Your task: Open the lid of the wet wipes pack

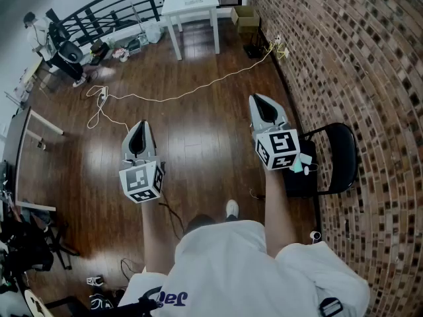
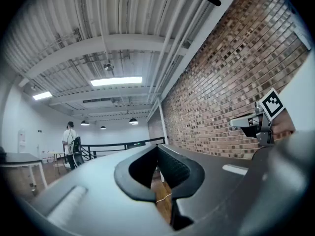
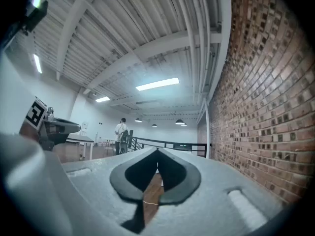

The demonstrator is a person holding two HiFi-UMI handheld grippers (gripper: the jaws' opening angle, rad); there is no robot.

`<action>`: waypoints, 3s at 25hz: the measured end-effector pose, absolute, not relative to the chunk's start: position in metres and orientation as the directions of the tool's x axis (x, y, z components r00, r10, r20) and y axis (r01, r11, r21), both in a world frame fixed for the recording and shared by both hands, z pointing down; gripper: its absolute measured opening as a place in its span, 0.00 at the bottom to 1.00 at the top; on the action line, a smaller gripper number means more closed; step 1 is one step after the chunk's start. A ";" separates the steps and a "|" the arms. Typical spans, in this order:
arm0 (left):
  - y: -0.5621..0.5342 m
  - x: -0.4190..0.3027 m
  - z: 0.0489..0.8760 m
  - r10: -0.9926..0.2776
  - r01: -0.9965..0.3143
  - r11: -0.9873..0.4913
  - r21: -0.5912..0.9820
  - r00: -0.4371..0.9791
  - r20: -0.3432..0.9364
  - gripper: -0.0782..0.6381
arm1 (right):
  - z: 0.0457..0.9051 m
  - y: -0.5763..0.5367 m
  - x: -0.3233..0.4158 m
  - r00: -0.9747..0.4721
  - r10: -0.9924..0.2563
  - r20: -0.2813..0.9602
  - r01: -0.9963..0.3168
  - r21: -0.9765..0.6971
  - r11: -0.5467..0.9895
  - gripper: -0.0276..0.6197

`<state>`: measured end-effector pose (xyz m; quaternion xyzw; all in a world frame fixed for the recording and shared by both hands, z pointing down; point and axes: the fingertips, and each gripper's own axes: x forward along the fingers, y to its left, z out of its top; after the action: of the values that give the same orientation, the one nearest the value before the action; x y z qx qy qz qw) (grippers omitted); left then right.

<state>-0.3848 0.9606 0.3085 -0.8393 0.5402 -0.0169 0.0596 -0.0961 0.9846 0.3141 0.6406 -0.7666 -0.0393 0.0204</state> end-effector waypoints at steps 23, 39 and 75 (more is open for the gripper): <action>0.569 -0.308 0.341 -0.898 -0.897 -0.440 -0.044 0.441 -0.013 0.13 | 0.351 0.596 -0.070 -0.280 -0.954 0.103 -0.950 0.115 0.291 0.03; 0.337 -0.264 0.376 -0.861 -0.862 -0.507 -0.004 0.506 0.057 0.13 | 0.388 0.373 -0.052 -0.296 -0.945 0.141 -0.947 0.087 0.310 0.03; -0.386 -0.023 0.372 -0.776 -0.775 -0.631 -0.045 0.629 0.047 0.13 | 0.389 -0.343 0.103 -0.338 -0.925 0.176 -0.900 0.226 0.372 0.03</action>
<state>-0.0235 -0.3858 0.3725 -0.9024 0.4297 -0.0310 0.0100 0.1031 -0.3428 0.3889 0.5585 -0.8167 -0.0441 0.1380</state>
